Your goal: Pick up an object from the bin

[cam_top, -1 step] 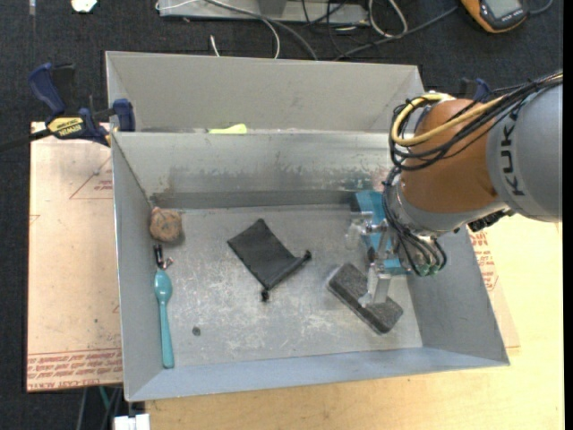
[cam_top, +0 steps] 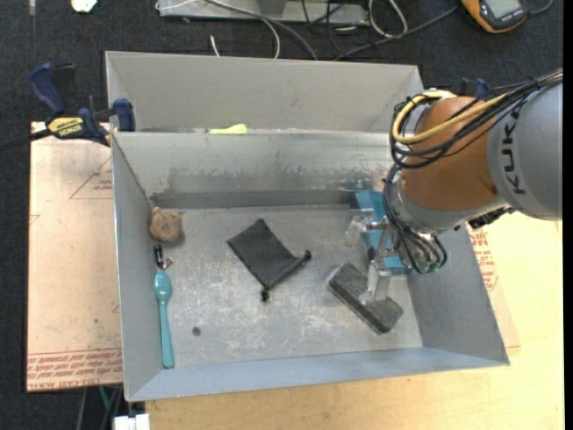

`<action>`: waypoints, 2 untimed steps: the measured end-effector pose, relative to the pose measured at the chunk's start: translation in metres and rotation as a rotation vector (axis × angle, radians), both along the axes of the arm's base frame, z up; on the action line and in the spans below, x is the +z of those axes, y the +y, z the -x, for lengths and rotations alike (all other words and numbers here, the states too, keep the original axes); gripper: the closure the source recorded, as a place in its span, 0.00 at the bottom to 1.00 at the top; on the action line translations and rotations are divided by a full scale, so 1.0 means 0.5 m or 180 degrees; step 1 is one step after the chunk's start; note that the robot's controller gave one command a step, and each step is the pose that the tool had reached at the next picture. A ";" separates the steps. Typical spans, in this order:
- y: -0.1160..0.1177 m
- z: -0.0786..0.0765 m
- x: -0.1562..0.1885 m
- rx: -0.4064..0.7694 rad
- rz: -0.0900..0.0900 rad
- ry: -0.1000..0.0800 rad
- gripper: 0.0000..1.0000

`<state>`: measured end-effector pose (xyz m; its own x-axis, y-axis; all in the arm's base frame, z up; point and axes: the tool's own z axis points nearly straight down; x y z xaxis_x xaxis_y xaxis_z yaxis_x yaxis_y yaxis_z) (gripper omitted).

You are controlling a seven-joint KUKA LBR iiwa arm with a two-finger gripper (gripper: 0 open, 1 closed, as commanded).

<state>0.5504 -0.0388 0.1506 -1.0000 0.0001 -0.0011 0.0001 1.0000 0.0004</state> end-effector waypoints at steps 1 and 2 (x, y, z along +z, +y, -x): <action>0.085 -0.089 -0.060 0.0190 0.0001 -0.0017 0.00; 0.126 -0.088 -0.157 0.0155 -0.0002 -0.0017 0.00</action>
Offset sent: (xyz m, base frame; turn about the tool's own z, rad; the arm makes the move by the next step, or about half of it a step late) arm 0.0413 0.0620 -0.0802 -0.0453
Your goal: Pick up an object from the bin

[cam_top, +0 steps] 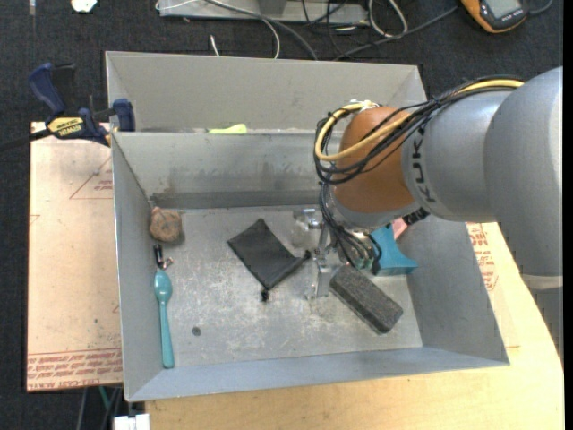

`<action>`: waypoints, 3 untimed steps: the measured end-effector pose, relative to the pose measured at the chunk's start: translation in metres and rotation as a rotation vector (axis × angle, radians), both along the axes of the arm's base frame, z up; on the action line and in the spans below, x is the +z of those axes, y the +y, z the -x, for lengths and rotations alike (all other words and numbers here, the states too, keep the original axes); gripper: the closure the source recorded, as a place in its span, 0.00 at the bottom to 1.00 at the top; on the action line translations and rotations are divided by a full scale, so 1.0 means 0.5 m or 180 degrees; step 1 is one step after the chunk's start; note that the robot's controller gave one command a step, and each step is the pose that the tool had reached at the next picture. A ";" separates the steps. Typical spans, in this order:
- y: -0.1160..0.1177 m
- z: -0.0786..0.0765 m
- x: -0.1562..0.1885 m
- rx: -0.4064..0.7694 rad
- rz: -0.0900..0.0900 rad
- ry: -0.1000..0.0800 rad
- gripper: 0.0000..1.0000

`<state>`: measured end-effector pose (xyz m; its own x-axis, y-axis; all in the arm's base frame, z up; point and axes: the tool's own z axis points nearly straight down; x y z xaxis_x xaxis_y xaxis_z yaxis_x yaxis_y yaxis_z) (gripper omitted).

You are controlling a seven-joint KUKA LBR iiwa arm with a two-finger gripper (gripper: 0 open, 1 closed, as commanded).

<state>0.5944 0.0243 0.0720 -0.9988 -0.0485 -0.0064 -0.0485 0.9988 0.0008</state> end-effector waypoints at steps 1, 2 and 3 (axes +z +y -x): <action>0.029 -0.024 -0.012 0.0206 0.0008 0.0010 0.00; 0.059 -0.046 -0.001 0.1099 0.0007 0.0012 1.00; 0.059 -0.046 -0.001 0.1099 0.0007 0.0012 1.00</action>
Offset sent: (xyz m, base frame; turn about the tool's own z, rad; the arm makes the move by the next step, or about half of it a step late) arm 0.0217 0.0289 -0.0020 -0.3479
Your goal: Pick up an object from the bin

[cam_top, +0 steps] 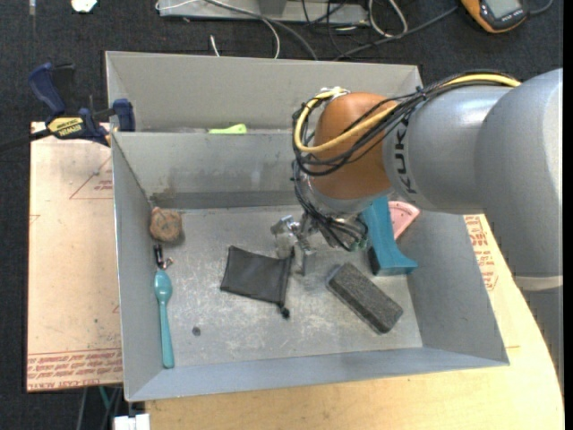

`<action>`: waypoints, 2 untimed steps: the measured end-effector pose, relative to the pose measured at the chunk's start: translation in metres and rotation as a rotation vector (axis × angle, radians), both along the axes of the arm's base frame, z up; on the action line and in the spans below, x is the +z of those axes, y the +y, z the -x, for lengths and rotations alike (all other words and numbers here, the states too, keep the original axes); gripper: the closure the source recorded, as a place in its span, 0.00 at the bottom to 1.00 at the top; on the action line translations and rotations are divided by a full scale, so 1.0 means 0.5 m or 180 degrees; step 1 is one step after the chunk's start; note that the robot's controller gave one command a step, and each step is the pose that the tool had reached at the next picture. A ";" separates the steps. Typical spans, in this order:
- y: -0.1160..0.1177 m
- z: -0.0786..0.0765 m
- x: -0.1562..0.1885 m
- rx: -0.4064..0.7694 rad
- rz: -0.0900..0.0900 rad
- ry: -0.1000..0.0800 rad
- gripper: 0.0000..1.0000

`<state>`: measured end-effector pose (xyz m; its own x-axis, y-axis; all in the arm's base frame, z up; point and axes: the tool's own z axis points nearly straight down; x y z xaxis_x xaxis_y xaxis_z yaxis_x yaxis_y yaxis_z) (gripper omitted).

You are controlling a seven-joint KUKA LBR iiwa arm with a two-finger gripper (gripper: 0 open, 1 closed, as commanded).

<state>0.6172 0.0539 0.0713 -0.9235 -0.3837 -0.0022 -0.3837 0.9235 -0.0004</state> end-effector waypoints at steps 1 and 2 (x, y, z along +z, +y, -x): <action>0.005 -0.010 0.061 0.0034 0.0002 0.0027 1.00; 0.003 -0.001 0.107 0.0876 0.0002 -0.0028 1.00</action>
Offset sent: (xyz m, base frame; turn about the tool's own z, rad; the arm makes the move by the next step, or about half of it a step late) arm -0.0187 -0.0039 0.0160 -0.7262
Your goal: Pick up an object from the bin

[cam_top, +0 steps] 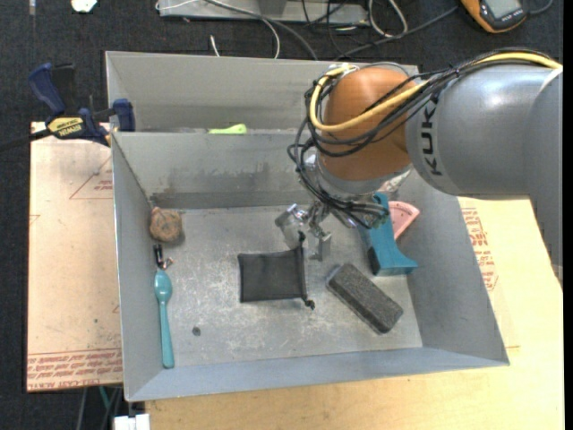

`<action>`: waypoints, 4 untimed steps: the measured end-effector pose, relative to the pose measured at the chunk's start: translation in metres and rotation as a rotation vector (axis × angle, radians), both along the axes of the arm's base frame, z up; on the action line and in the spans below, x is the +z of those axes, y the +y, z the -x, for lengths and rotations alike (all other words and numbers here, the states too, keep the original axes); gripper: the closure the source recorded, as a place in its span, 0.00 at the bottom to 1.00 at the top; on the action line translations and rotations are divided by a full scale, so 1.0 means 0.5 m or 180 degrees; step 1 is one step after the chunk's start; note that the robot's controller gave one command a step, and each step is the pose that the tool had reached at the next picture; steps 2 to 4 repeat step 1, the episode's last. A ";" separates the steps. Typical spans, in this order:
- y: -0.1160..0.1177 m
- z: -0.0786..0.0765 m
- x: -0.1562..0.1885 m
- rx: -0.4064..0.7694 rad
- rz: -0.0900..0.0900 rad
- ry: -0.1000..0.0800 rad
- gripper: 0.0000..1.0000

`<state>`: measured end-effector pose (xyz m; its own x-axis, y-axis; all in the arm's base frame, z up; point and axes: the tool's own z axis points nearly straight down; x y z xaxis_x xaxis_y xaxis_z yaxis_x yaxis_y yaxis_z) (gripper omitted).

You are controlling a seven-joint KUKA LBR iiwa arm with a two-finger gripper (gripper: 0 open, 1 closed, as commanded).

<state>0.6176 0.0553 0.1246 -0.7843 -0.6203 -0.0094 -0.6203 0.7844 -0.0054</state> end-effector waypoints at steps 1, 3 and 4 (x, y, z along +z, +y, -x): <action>0.014 -0.004 0.118 0.0466 0.0003 0.0028 1.00; 0.014 -0.004 0.118 0.0466 0.0003 0.0028 1.00; 0.014 -0.004 0.118 0.0466 0.0003 0.0028 1.00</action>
Offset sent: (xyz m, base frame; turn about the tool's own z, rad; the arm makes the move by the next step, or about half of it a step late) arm 0.0176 -0.0219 0.1828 -0.2154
